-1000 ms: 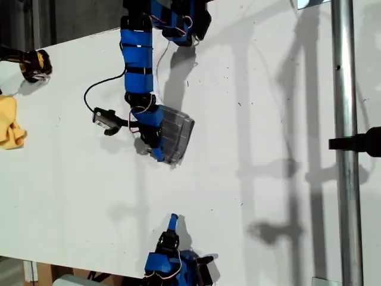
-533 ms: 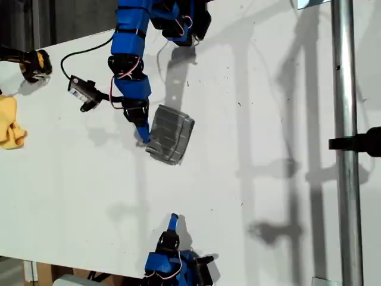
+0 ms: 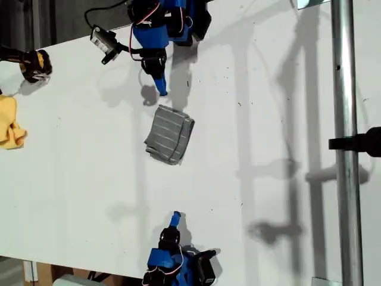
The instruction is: Grasp corners of a towel and fold twice.
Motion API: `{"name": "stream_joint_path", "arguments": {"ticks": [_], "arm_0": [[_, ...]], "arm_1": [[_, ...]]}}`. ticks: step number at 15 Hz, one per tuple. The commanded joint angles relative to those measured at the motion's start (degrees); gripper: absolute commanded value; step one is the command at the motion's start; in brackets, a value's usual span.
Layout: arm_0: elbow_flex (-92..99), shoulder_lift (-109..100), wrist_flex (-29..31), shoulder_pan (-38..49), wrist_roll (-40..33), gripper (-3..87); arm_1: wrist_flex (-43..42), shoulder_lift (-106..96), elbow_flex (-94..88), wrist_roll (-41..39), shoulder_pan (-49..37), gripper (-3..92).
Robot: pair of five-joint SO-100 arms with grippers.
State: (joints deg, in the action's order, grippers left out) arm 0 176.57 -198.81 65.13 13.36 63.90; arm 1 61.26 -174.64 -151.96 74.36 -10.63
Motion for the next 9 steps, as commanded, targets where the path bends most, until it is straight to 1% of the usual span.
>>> {"name": "stream_joint_path", "arguments": {"ticks": [1,2,3,4,5,6,8,9], "arm_0": [[1.41,-0.44,-1.76,-0.7,1.23,-0.2],[1.85,-0.44,0.18,-0.26,1.32,0.0],[1.76,-0.53,5.54,2.11,9.05,0.1],[2.11,-0.53,8.7,2.81,12.13,2.1],[2.11,-0.53,8.09,2.99,16.35,1.8],[2.11,-0.44,8.96,3.34,16.7,1.9],[2.11,-0.26,9.23,2.81,-0.18,1.8],[2.11,-0.26,9.23,2.02,-5.27,1.8]], "arm_1": [[12.48,-14.15,-5.54,4.04,-0.44,-0.1],[15.38,-13.62,-7.47,6.33,-0.62,-0.1],[16.0,-13.71,-10.9,8.96,-0.44,0.7],[17.84,-13.71,-14.15,13.8,-0.7,2.8],[19.16,-13.71,-14.94,17.14,-0.7,5.6],[19.34,-13.71,-14.68,16.88,1.41,10.0],[19.51,-13.71,-14.41,16.26,6.94,10.0],[20.13,-13.71,-14.41,13.18,9.32,10.0]]}}
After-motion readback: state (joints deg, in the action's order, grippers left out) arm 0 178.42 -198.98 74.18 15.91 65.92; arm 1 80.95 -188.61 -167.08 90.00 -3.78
